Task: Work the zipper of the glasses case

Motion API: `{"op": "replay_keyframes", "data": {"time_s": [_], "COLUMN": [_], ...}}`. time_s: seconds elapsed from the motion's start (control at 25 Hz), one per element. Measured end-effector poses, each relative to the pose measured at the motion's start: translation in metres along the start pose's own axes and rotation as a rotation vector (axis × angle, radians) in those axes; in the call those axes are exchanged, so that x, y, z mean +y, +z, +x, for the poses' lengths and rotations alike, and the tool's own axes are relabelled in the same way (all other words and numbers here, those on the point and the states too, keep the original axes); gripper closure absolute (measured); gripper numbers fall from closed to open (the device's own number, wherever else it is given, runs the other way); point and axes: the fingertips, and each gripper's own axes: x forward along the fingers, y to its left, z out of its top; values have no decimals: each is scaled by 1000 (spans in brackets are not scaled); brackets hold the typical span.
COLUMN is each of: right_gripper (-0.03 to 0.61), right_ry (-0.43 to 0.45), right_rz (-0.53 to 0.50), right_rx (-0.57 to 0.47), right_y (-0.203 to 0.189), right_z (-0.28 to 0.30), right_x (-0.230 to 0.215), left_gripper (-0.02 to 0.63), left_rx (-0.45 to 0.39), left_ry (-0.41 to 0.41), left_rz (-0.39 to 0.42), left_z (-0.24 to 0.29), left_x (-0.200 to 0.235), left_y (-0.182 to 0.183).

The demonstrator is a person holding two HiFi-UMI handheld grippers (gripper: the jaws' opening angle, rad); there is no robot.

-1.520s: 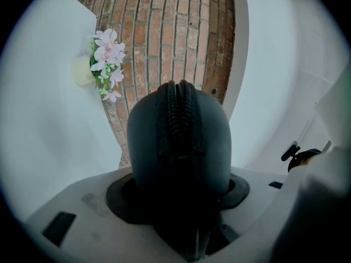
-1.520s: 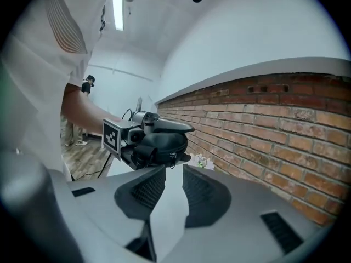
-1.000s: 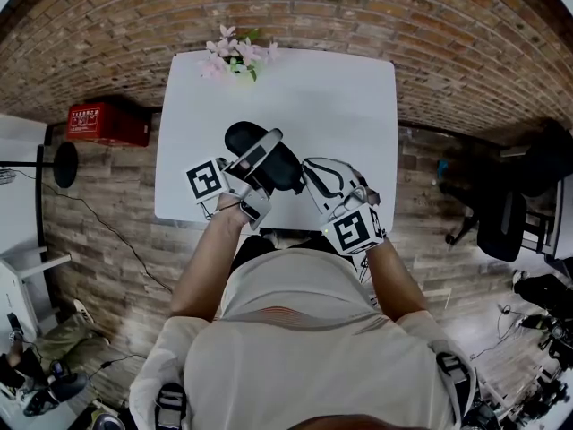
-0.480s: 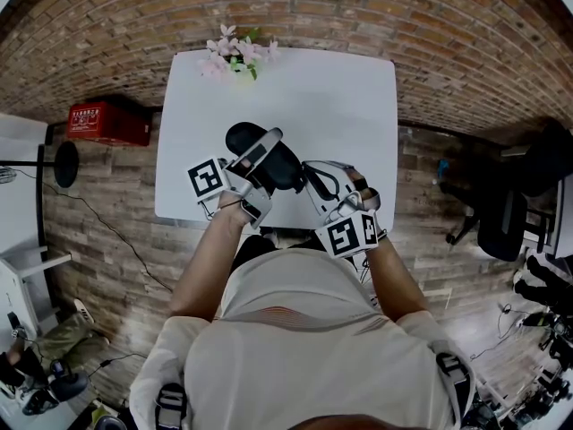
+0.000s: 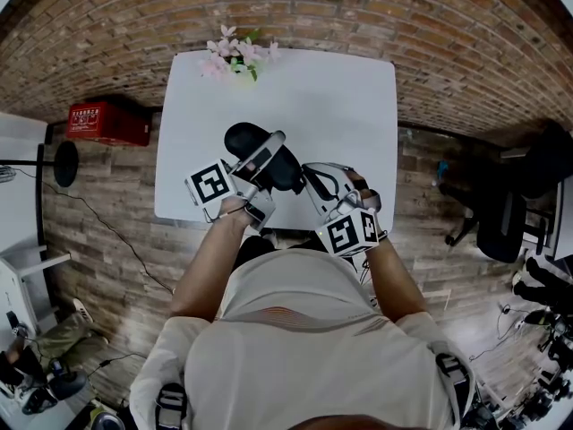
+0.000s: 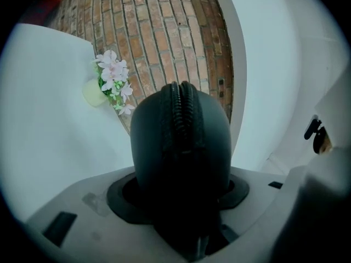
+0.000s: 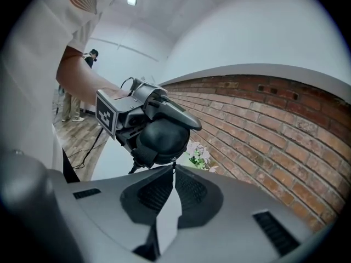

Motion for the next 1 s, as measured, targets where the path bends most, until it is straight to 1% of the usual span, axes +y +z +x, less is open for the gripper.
{"op": "replay_keyframes", "data": {"time_s": [0.12,0.24,0.6,0.72,0.84,0.88,1.0], "right_gripper": [515,514,511,485,490,508,508], "right_ry": [-24,-38,-61,-50,-62,-69,-72], "right_rz": [21,18,48,63,61,63,71], "right_rx": [1,0,-4,3,-8,-16,-29], "right_y": [-1,-1,-3,-3,-2,-1,-1], "right_z": [3,4,6,8,6,6,6], "right_x": [-3,-4,-7,-5,-6,-7,-8], "left_gripper": [351,351,351,351,351,351,351], "left_rx": [-22,-37,-58,-55,-64,-69,-71], "left_ry": [22,29,35,41,50,53,53], "left_rz": [2,-3,-55,-65,-85,-88,-82], "left_z": [0,0,1,2,-1,-1,-1], "left_x": [3,4,9,11,14,15,15], "left_y": [3,5,7,7,7,8,9]}}
